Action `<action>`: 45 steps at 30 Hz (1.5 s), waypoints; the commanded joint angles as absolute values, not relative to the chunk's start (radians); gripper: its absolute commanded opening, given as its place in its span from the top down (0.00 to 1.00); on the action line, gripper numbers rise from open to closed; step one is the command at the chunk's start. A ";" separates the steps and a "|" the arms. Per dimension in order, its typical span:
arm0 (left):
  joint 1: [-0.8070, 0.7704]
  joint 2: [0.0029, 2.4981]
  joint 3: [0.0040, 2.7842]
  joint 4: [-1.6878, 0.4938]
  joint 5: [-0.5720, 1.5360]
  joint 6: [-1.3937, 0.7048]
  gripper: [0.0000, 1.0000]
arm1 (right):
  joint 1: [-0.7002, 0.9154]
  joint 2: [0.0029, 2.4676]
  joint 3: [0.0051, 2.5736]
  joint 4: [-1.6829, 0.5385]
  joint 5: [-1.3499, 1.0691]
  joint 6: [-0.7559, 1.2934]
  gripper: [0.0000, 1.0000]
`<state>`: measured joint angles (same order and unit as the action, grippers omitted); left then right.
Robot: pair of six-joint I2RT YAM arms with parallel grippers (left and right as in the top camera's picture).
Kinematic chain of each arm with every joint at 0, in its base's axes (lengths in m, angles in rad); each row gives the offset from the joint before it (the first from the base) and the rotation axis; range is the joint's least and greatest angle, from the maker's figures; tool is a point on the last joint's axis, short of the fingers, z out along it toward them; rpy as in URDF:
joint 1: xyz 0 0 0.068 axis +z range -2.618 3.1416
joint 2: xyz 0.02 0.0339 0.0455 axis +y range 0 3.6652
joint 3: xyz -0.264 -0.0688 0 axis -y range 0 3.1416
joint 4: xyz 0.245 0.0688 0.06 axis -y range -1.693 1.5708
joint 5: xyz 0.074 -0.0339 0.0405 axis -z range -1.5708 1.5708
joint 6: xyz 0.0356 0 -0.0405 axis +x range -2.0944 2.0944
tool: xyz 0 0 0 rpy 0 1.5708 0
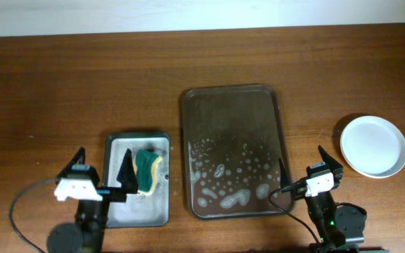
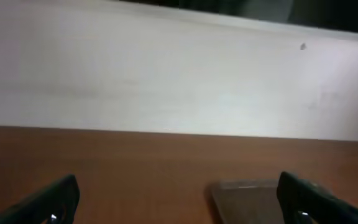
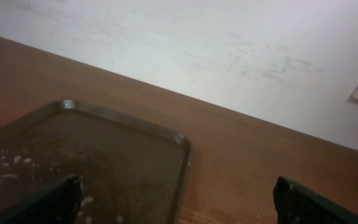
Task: Clean dirty plates on tray and stack at the side
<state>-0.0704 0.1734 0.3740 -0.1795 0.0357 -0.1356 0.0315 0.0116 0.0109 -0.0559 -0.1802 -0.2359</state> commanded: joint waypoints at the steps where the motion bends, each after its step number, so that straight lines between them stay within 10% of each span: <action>1: -0.062 0.022 0.207 -0.077 0.029 -0.117 0.00 | 0.025 0.006 0.006 -0.063 -0.171 -0.231 0.01; 45: -0.062 0.014 0.010 -0.084 0.014 -0.114 0.00 | 0.025 0.006 0.006 -0.063 -0.171 -0.231 0.01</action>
